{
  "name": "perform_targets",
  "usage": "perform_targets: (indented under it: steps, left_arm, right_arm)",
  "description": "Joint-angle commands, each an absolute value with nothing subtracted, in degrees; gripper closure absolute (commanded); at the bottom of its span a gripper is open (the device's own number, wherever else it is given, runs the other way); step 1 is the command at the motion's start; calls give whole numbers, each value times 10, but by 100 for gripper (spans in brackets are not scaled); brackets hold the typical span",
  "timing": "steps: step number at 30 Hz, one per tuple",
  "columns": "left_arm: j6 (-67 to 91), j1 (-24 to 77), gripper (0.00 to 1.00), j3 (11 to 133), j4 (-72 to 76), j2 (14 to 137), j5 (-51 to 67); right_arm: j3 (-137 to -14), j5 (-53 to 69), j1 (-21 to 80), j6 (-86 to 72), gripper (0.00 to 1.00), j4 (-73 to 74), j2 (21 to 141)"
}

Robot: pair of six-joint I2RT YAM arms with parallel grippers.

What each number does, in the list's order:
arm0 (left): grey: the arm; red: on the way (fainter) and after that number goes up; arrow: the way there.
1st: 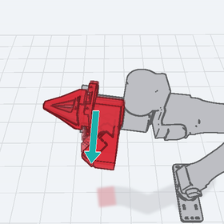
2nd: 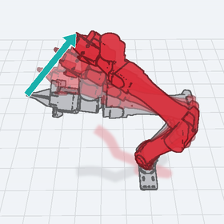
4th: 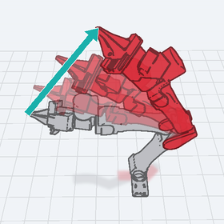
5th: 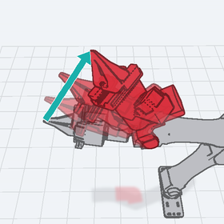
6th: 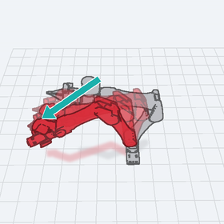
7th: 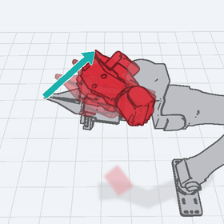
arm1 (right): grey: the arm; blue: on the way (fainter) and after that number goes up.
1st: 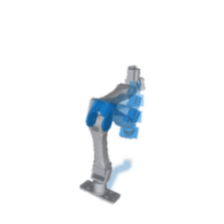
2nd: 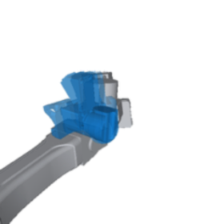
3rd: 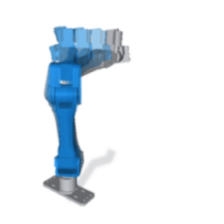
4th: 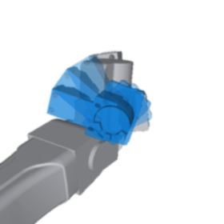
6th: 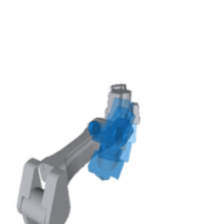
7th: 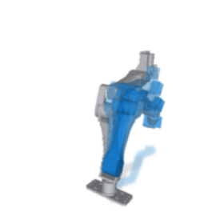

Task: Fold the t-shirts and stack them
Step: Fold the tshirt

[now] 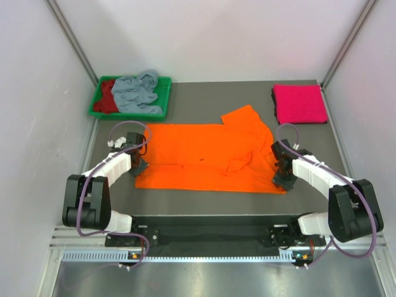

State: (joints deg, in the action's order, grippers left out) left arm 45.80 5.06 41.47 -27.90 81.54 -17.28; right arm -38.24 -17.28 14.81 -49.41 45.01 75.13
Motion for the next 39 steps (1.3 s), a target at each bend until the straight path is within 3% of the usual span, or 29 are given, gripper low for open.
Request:
perform_targets:
  steps: [1,8,11,15,22,39]
  left_arm:
    - [487,43,70,399,-349,812,-278]
    - [471,43,64,445,-384,701,-250]
    - [411,43,61,505,-375,674,-166]
    - [345,51,59,530,-297,644,34]
    - [375,111,55,519,-180,688,186]
    - [293,117,54,600,-280,740,137]
  right_arm:
    - [-387,-229,138,-511,69,488,758]
    - [-432,-199,137,-465,71,489,716]
    - [-485,-203,138,-450,70,508,690]
    - [-532,-152,137,-419,66,479,678]
    - [-491,52,152,-407,72,289,704]
    - [-640,-93,338,-471,66,317,931]
